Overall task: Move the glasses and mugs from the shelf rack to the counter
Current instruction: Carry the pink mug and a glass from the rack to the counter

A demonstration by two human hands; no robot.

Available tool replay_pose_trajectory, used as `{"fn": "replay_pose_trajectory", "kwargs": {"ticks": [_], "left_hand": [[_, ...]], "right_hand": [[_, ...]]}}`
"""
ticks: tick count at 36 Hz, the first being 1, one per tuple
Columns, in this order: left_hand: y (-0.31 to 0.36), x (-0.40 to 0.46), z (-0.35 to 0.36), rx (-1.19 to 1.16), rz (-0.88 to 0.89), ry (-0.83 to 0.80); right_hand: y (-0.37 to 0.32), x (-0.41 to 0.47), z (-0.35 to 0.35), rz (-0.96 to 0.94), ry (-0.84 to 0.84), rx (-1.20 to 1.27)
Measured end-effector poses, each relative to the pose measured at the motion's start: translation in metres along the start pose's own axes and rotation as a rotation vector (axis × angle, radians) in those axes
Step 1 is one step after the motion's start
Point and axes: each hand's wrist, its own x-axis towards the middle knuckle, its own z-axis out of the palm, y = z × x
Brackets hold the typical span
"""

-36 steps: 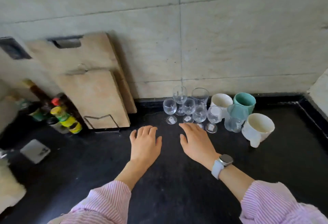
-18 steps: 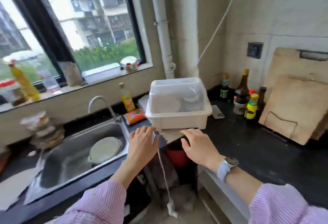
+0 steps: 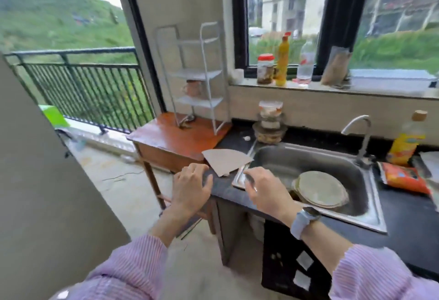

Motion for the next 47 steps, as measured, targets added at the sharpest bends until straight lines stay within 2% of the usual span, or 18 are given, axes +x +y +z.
{"fn": "replay_pose_trajectory", "kwargs": {"ticks": [6, 13, 16, 26, 35, 47], "left_hand": [[-0.071, 0.066, 0.006, 0.027, -0.141, 0.034], [-0.118, 0.192, 0.022, -0.071, -0.256, 0.023], [-0.123, 0.221, 0.028, -0.114, -0.291, 0.018], [-0.202, 0.311, 0.066, -0.228, -0.434, 0.026], [-0.279, 0.421, 0.119, -0.346, -0.314, 0.003], [-0.353, 0.586, 0.181, -0.584, -0.182, -0.158]], "right_hand": [[-0.024, 0.105, 0.055, -0.093, -0.095, 0.107], [-0.024, 0.247, 0.09, -0.102, -0.168, 0.149], [-0.026, 0.285, 0.095, -0.1, -0.156, 0.159], [-0.028, 0.41, 0.152, -0.094, -0.211, 0.199], [-0.032, 0.514, 0.204, -0.006, -0.073, 0.299], [-0.04, 0.67, 0.27, 0.324, 0.121, 0.43]]}}
